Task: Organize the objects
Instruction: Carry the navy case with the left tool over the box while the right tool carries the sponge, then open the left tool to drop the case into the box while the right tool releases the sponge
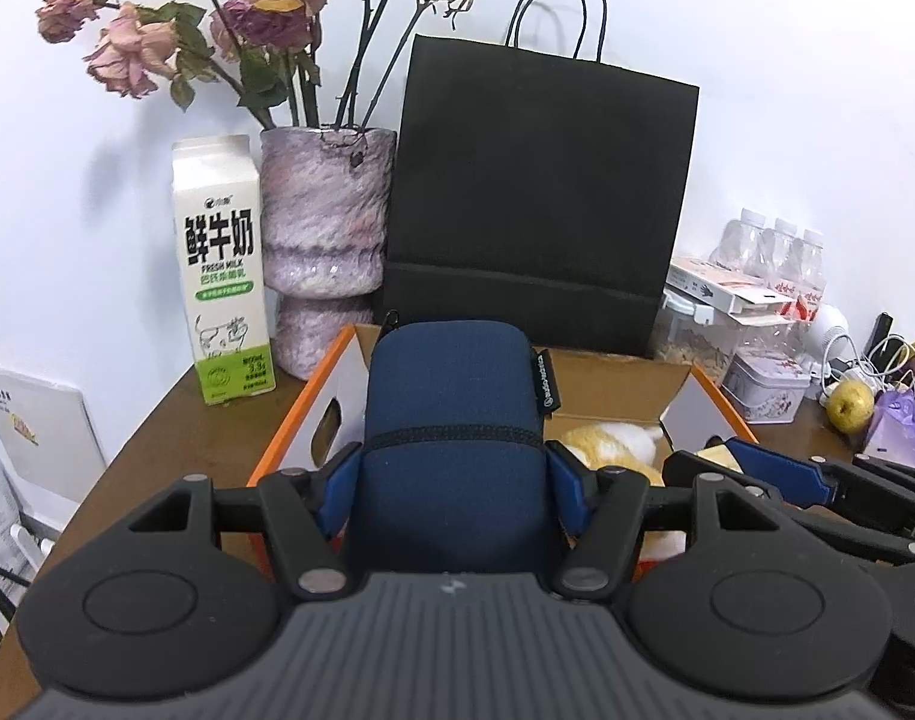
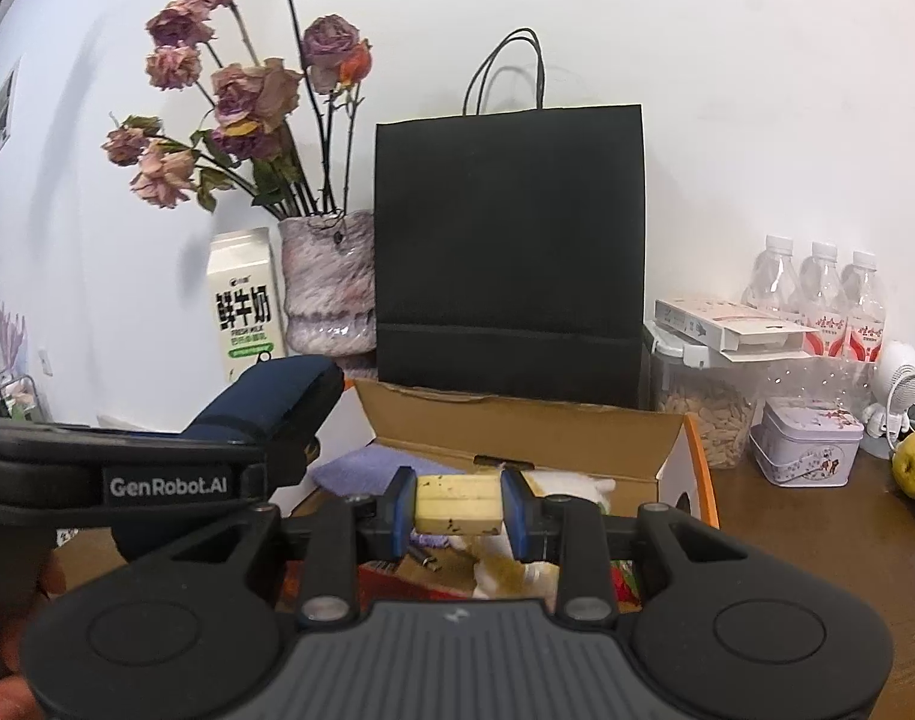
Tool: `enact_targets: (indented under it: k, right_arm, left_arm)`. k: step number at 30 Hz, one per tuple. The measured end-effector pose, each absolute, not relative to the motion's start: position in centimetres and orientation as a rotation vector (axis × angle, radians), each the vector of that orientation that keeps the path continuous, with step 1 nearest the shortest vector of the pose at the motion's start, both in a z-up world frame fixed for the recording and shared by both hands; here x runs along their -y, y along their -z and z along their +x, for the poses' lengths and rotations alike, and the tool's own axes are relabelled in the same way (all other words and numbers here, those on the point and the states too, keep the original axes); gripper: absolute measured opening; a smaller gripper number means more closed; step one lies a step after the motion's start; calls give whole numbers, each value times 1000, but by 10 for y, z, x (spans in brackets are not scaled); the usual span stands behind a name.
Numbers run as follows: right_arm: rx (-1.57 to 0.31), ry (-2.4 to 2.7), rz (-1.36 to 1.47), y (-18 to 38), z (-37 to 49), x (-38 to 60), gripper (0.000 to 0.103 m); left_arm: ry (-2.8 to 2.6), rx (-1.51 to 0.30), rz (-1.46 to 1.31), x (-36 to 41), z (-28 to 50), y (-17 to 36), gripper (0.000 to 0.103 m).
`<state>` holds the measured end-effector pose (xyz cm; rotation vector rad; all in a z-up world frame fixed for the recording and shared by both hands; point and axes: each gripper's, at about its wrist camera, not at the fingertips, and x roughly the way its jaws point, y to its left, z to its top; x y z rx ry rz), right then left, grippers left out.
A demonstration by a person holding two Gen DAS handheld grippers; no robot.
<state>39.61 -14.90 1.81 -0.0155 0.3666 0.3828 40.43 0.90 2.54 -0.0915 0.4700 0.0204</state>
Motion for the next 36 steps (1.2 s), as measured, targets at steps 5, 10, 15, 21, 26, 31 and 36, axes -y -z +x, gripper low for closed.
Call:
enact_targets:
  k: [5,10,15,21,26,31,36]
  right_arm:
    - [-369,-368,-3,-17,414,147,29]
    - [-365,-350,5,-17,432,145,29]
    - [-362,-334,7,-17,447,142,29]
    - [-370,-315,2,-14,465,140,29]
    - [-383,-306,2,-7,478,136,29]
    - [-388,-293,-2,-2,486,133,29]
    - [-397,-281,-6,2,491,134,29]
  left_arm:
    - [-15,-465,-81,-9,422,-25,65]
    - [-14,-460,-77,-9,437,-25,65]
    - [-13,-460,-77,-9,453,-25,65]
    - [-14,-472,-79,-10,473,-19,65]
    - [-20,-478,-81,-16,493,-13,65]
    - [-28,-485,-78,-18,503,-7,65]
    - [-14,-499,-75,-17,507,-1,65]
